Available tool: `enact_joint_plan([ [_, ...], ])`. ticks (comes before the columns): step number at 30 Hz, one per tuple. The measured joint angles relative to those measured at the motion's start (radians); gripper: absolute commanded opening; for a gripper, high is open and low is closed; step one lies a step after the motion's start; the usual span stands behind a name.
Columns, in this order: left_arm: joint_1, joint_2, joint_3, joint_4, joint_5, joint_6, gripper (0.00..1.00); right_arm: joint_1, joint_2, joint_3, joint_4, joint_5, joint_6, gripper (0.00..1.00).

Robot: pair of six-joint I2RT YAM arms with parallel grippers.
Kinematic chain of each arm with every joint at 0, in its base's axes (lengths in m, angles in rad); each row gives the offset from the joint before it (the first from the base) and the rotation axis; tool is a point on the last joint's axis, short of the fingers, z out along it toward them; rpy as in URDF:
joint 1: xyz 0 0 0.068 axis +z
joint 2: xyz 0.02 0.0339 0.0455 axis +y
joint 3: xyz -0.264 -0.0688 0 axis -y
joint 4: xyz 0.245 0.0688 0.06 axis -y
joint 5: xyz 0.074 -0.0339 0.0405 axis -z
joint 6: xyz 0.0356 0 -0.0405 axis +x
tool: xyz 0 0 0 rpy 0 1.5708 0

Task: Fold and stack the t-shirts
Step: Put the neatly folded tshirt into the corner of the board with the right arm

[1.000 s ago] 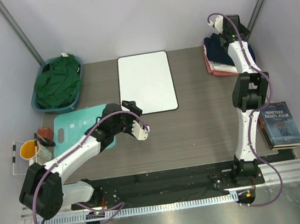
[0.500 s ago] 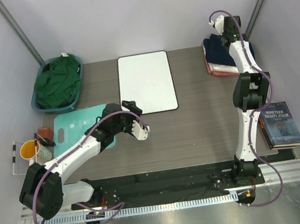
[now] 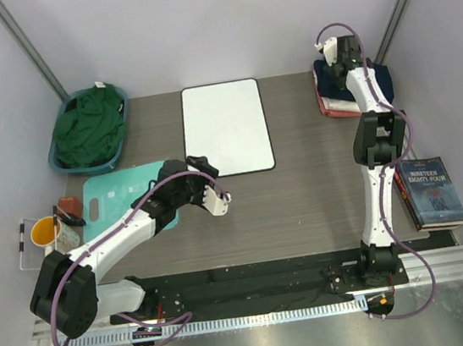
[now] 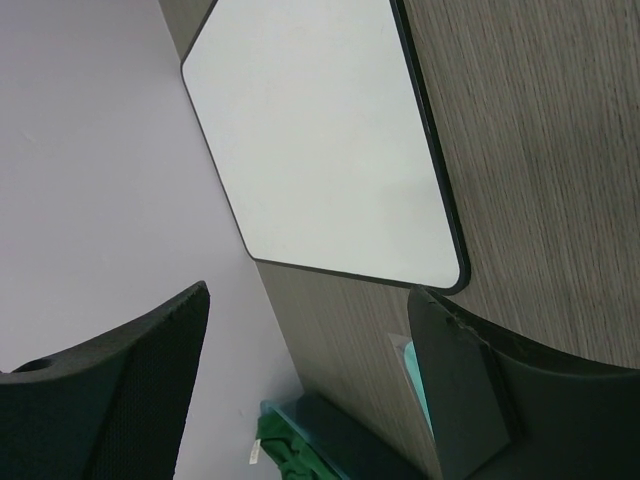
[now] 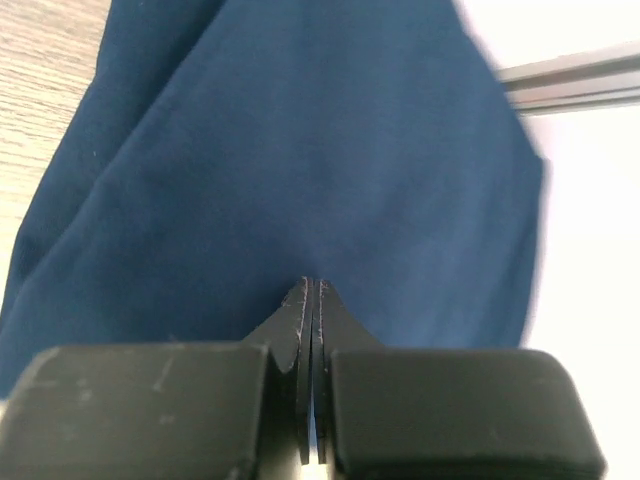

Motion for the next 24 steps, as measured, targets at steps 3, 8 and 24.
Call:
enact_joint_plan([
  [3, 0.000, 0.011, 0.001, -0.003, -0.008, -0.001, 0.80, 0.004, 0.055, 0.018, 0.014, -0.010, 0.009, 0.01],
  [8, 0.010, 0.044, 0.018, -0.019, -0.016, -0.001, 0.80, 0.013, 0.102, 0.034, 0.036, -0.027, 0.034, 0.01],
  [24, 0.042, 0.069, 0.071, -0.040, -0.015, 0.008, 0.79, 0.083, 0.099, 0.043, 0.103, -0.011, 0.084, 0.01],
])
